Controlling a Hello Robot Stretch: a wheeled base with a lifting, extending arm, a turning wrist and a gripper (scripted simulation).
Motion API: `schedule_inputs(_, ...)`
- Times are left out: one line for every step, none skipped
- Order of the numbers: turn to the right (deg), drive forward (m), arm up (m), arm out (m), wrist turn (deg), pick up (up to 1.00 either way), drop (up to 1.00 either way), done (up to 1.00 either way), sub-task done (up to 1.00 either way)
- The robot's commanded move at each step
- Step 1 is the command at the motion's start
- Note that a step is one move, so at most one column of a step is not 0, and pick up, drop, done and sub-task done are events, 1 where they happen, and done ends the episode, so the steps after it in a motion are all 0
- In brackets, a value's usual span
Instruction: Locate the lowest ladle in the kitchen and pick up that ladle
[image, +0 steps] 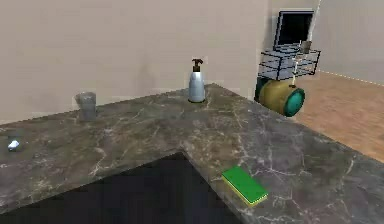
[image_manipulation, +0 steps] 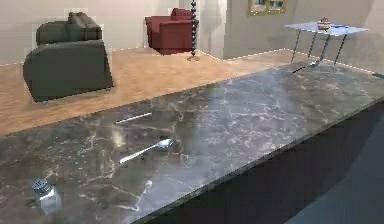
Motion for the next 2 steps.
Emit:
schedule_inputs(-45.0, 0.0, 0.0, 0.0, 0.0, 0.0, 0.0, 0.0, 0.0)
schedule_inputs(-45.0, 0.0, 0.0, 0.0, 0.0, 0.0, 0.0, 0.0, 0.0)
